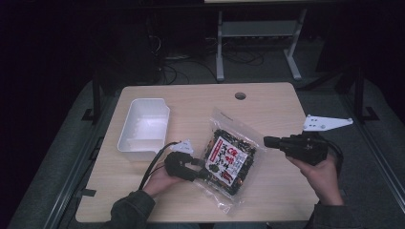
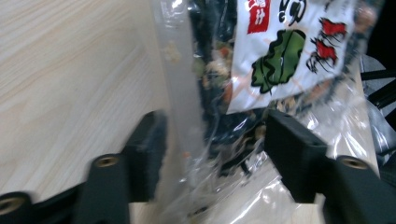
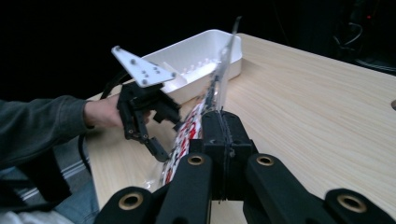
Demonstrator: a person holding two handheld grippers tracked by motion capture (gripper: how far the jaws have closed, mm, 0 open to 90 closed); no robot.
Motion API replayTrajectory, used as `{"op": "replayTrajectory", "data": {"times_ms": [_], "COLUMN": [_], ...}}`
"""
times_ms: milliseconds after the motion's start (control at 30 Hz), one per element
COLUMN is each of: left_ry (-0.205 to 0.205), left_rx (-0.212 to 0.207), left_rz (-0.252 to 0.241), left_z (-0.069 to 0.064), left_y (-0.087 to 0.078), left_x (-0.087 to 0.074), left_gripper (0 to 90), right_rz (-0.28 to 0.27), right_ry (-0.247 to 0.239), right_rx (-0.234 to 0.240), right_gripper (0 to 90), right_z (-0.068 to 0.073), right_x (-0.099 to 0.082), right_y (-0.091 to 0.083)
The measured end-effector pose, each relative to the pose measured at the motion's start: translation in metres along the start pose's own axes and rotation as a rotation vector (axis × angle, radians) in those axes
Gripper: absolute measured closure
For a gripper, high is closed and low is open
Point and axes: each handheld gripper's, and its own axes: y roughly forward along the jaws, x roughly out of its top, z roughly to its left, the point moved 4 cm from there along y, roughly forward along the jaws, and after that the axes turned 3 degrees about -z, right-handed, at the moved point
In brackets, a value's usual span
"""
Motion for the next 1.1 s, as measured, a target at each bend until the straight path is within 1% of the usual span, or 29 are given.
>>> {"op": "replayTrajectory", "data": {"times_ms": [33, 100, 133, 167, 200, 233, 267, 333, 367, 400, 467, 500, 533, 633, 733, 800, 900, 967, 1000, 1033, 1100], "left_ry": [0.013, 0.047, 0.058, 0.058, 0.08, 0.088, 0.094, 0.102, 0.122, 0.126, 0.131, 0.134, 0.135, 0.137, 0.141, 0.145, 0.152, 0.155, 0.155, 0.156, 0.157], "left_rx": [-0.007, -0.012, -0.015, -0.015, -0.011, -0.01, -0.011, -0.014, -0.006, -0.003, 0.0, 0.004, 0.006, 0.013, 0.015, 0.02, 0.024, 0.026, 0.026, 0.026, 0.024], "left_rz": [0.002, 0.01, 0.013, 0.013, 0.019, 0.02, 0.019, 0.015, 0.021, 0.021, 0.022, 0.022, 0.025, 0.03, 0.035, 0.033, 0.033, 0.034, 0.034, 0.035, 0.035], "left_z": [-0.001, -0.005, -0.008, -0.008, -0.011, -0.013, -0.015, -0.016, -0.019, -0.019, -0.02, -0.021, -0.021, -0.021, -0.021, -0.022, -0.023, -0.023, -0.023, -0.023, -0.023], "left_y": [-0.002, -0.004, -0.005, -0.005, -0.006, -0.007, -0.007, -0.008, -0.008, -0.009, -0.009, -0.008, -0.008, -0.007, -0.007, -0.007, -0.007, -0.007, -0.007, -0.007, -0.007], "left_x": [-0.001, -0.002, -0.002, -0.002, -0.003, -0.002, -0.002, -0.002, -0.002, -0.002, -0.002, -0.002, -0.002, -0.003, -0.004, -0.003, -0.003, -0.003, -0.003, -0.004, -0.004], "left_gripper": [46.8, 55.2, 58.3, 60.7, 62.2, 63.0, 64.0, 66.6, 67.2, 67.3, 67.4, 67.5, 67.6, 68.0, 68.3, 68.4, 68.5, 68.5, 68.5, 68.5, 68.6], "right_rz": [-0.004, -0.012, -0.016, -0.021, -0.026, -0.027, -0.029, -0.03, -0.032, -0.039, -0.069, -0.072, -0.067, -0.058, -0.062, -0.054, -0.018, -0.004, -0.004, 0.011, 0.015], "right_ry": [0.005, 0.017, 0.024, 0.03, 0.032, 0.034, 0.033, 0.03, 0.032, 0.038, 0.074, 0.086, 0.094, 0.141, 0.168, 0.168, 0.173, 0.168, 0.168, 0.168, 0.169], "right_rx": [-0.008, -0.022, -0.028, -0.035, -0.041, -0.044, -0.047, -0.062, -0.067, -0.066, -0.045, -0.043, -0.047, -0.027, 0.001, -0.005, -0.018, -0.022, -0.022, -0.016, -0.011], "right_gripper": [89.5, 89.4, 89.3, 89.2, 88.9, 88.4, 87.1, 79.0, 76.8, 73.9, 61.5, 60.7, 57.1, 46.0, 43.1, 38.9, 34.9, 34.8, 34.8, 34.9, 35.8], "right_z": [-0.001, -0.004, -0.006, -0.008, -0.009, -0.011, -0.012, -0.014, -0.016, -0.017, -0.021, -0.023, -0.026, -0.032, -0.031, -0.03, -0.028, -0.027, -0.027, -0.026, -0.025], "right_x": [-0.001, -0.005, -0.006, -0.007, -0.008, -0.009, -0.01, -0.012, -0.015, -0.016, -0.02, -0.022, -0.026, -0.037, -0.045, -0.049, -0.056, -0.059, -0.059, -0.061, -0.062], "right_y": [0.001, 0.004, 0.005, 0.007, 0.007, 0.008, 0.008, 0.009, 0.01, 0.01, 0.011, 0.013, 0.015, 0.021, 0.026, 0.029, 0.038, 0.044, 0.044, 0.049, 0.052]}}
